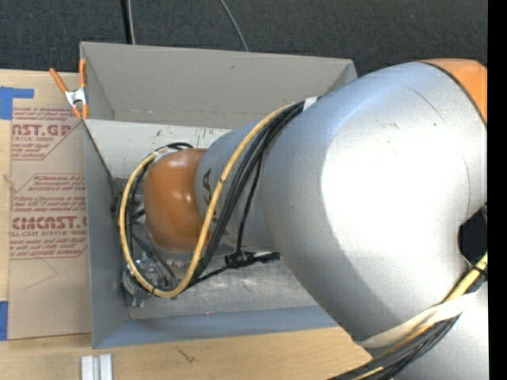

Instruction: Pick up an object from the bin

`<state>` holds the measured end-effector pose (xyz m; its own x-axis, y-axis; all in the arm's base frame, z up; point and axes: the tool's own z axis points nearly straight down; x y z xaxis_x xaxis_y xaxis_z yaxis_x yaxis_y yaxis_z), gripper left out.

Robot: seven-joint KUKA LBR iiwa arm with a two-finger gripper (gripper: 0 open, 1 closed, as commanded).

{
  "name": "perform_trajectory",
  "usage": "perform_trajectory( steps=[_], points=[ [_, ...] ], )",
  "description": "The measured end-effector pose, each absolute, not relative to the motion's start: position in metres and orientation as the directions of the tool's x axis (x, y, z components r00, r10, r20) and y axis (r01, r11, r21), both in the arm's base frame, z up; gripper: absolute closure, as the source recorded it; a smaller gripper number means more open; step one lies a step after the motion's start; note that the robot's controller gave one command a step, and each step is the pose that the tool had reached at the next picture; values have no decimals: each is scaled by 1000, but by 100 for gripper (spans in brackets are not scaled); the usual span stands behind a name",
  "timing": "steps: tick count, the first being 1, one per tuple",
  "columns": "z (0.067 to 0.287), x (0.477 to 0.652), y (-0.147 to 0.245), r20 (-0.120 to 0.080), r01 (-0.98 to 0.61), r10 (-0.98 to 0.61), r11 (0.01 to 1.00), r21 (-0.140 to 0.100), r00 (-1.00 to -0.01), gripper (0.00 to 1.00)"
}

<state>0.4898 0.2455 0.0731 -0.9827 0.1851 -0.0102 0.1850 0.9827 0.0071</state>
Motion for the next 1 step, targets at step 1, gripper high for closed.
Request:
perform_trajectory(
  steps=[1],
  points=[
    [86, 490, 246, 0, 185, 185, 983, 2, -983, 100]
  ],
)
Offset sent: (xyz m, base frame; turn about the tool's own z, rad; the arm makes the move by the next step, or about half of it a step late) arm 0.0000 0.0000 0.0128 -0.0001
